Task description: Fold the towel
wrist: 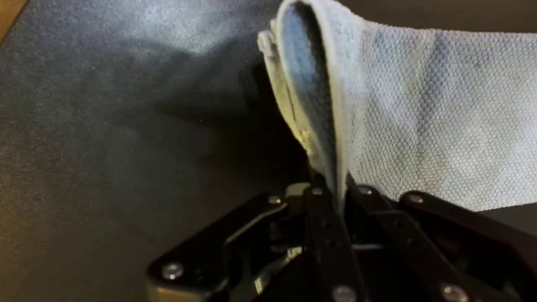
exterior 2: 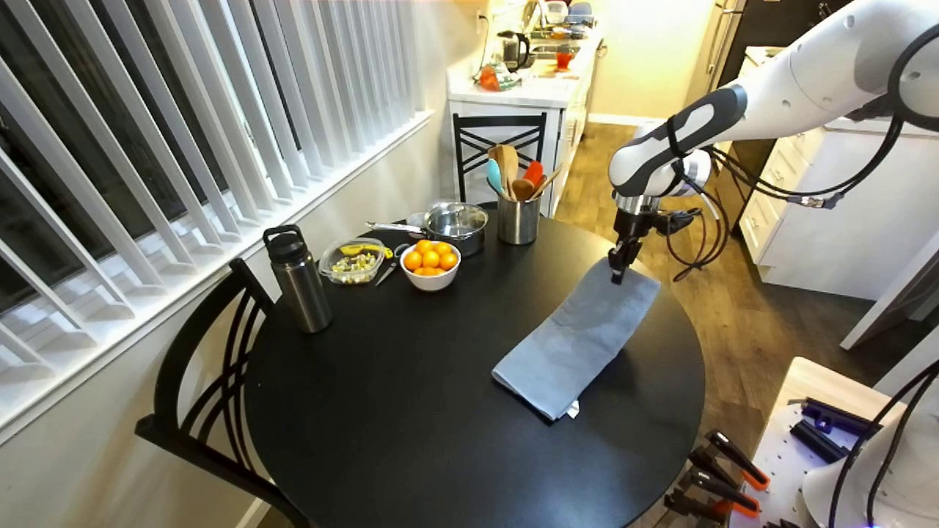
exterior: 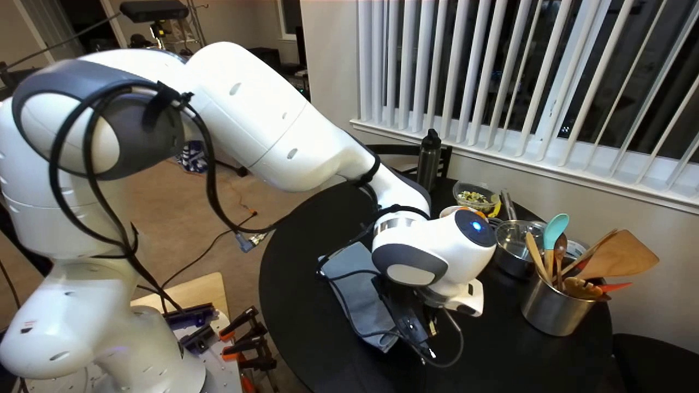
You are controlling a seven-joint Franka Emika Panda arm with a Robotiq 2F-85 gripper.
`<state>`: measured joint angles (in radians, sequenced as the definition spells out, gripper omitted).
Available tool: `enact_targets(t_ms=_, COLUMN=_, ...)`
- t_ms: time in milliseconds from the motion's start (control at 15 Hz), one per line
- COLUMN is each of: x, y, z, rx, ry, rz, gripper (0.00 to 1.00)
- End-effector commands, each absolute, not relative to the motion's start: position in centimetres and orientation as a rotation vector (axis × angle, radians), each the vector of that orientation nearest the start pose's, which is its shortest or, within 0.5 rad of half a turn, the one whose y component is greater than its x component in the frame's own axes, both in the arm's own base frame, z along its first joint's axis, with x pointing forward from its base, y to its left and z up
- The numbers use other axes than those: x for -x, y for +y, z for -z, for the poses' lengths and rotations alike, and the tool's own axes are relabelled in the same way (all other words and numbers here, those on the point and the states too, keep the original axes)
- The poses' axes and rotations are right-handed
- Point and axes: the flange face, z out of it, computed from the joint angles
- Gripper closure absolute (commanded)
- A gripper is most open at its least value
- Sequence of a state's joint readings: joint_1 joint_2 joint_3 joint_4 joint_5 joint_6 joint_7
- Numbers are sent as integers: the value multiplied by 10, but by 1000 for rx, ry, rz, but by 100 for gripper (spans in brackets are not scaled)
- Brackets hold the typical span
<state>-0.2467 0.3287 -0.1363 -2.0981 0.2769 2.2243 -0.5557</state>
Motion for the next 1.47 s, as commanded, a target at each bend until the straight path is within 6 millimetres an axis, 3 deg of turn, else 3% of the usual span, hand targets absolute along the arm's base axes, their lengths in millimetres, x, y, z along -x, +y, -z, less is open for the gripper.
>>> enact_targets(t_ms=0, x=-526, y=-161, z=-263, rx=2970, ry=10, rz=-273, gripper=98)
enact_targets(t_ms=600, x=-557, y=-9, z=-276, rx=2951, ry=-282, rz=-456, gripper=98)
enact_targets(t_ms=933, x=-564, y=27, z=-271, rx=2950, ry=-283, rz=-515, gripper=98)
enact_targets(t_ms=1400, x=-572, y=67, z=-245, rx=2973, ry=-252, rz=-588, gripper=98)
